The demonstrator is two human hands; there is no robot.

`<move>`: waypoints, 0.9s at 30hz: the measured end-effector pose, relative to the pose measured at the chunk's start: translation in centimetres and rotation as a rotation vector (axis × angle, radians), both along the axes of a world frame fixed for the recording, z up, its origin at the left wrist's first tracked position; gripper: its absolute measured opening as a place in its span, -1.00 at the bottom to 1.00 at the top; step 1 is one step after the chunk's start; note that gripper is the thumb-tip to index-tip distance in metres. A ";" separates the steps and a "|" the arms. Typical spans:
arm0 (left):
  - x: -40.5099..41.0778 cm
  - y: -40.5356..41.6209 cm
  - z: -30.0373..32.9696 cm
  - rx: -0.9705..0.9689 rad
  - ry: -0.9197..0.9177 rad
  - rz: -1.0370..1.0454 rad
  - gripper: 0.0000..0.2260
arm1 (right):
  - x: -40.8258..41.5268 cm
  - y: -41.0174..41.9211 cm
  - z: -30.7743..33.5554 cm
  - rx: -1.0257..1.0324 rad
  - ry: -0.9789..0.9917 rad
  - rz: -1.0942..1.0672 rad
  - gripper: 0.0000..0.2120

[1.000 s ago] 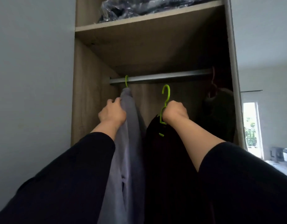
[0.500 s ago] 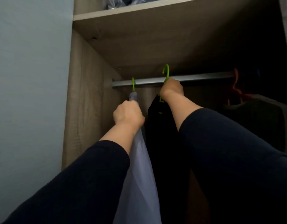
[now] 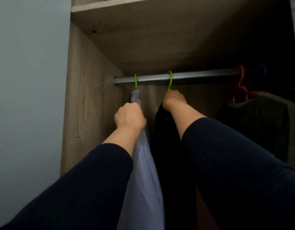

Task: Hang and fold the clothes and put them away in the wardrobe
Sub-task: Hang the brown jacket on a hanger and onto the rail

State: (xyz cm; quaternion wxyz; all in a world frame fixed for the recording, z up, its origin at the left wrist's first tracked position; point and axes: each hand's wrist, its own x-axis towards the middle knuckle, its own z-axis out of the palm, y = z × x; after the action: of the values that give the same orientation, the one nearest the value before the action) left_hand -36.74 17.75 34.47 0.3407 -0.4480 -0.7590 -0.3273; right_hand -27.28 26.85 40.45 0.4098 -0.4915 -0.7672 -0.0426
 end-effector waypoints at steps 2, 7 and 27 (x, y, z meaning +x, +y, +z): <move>0.1 -0.1 -0.3 -0.023 -0.003 -0.008 -0.63 | 0.4 -0.9 -0.3 -0.009 -0.087 -0.005 -0.65; 1.0 -0.4 -2.1 0.038 -0.099 -0.114 -0.42 | 1.4 -3.0 -2.8 0.166 -0.332 -0.127 -0.57; 11.5 -19.4 -20.1 -0.071 -0.220 0.321 -0.42 | 13.3 -15.4 -25.7 0.168 -0.429 0.557 -0.51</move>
State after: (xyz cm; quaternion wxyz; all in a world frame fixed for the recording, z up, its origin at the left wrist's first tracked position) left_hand -25.22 -1.60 14.35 0.2876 -0.2943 -0.8645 -0.2886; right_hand -13.95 11.42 14.72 0.2744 -0.2080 -0.9341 -0.0941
